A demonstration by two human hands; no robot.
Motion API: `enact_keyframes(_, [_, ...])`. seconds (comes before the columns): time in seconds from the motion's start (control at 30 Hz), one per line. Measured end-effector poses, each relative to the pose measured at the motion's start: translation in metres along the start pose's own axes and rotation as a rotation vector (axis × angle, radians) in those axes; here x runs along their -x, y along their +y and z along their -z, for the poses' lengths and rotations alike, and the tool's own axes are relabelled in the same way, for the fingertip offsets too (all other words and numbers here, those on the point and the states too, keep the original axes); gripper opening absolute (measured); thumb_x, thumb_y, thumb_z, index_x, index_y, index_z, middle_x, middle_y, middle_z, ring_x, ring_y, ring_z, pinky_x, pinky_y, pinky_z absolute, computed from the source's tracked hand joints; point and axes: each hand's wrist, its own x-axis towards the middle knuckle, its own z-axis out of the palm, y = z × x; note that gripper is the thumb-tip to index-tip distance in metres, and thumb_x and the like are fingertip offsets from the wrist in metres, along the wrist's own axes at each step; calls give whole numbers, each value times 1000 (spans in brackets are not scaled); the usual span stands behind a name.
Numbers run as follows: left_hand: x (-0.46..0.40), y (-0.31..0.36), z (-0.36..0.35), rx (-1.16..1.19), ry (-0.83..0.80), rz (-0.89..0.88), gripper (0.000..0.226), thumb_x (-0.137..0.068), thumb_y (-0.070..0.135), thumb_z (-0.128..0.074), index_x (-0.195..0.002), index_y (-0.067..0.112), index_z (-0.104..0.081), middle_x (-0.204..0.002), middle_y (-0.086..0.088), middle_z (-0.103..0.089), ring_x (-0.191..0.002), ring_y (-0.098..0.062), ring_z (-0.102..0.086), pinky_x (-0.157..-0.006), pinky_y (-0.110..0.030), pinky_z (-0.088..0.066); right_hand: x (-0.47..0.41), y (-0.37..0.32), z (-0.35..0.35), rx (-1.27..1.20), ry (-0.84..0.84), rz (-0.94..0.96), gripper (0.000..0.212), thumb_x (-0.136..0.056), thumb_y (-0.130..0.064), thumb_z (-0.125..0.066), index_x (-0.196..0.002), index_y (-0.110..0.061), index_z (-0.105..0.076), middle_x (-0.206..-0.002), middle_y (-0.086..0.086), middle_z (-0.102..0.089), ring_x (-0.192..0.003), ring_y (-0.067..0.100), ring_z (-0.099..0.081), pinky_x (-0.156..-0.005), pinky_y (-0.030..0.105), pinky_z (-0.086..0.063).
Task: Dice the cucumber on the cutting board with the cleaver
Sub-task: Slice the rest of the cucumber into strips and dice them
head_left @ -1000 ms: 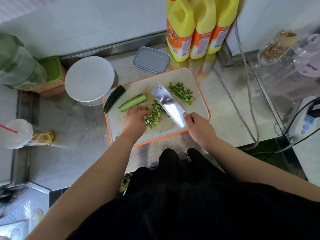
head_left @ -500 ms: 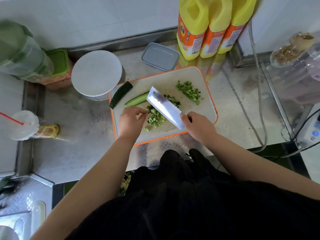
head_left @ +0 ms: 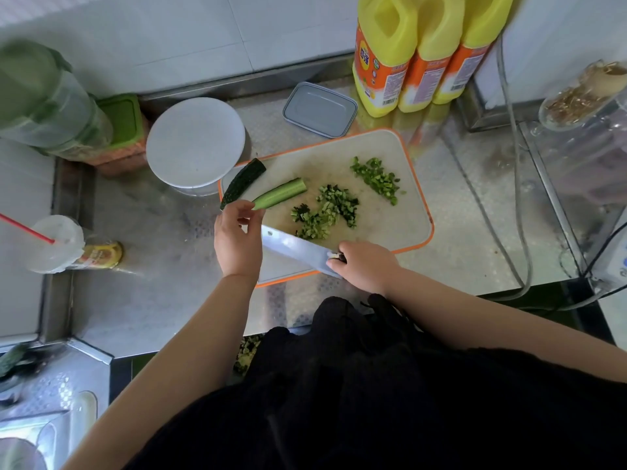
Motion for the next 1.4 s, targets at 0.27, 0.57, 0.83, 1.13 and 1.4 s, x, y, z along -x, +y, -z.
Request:
enact_keyframes(0.27, [-5,-13,-10,-127,-21,-76,20,-93,10,-52,-111,12,-61,-104,5,-58,-95,-19,-55,-84,-31,-44,-3,5,3,-28,129,-163,31,-100,-39,-33,-86,-13,-43,-70,-2,-46,-72,22,-51,-58,30,-34])
enact_keyframes(0.57, [-38,-13,-24,-417,-324,-112,44,-92,14,-52,-136,15,-51,-139,-3,-50,-127,-26,-42,-106,-38,-34,-3,11,6,-36,193,-229,36,-101,-37,-32,-98,-7,-52,-77,2,-49,-72,23,-49,-61,31,-36])
enact_keyframes(0.83, [-66,-12,-43,-694,-541,-134,47,-98,22,-49,-144,15,-41,-141,-8,-46,-129,-32,-40,-101,-45,-38,-1,6,7,-68,146,-162,32,-100,-38,-34,-84,-12,-43,-69,1,-47,-70,25,-50,-59,32,-35])
enact_keyframes(1.13, [-73,-15,-47,-753,-543,-106,41,-95,27,-55,-135,20,-50,-127,-8,-49,-119,-31,-44,-94,-46,-42,-5,9,16,-155,139,-265,39,-100,-36,-35,-68,-15,-37,-67,2,-47,-65,22,-47,-53,31,-31])
enact_keyframes(1.4, [-64,-11,-45,-658,-470,-44,28,-96,20,-51,-121,17,-63,-120,-9,-50,-107,-32,-52,-78,-36,-42,-4,15,17,-308,190,-280,39,-96,-43,-41,-67,-16,-38,-65,1,-50,-62,21,-48,-53,32,-32])
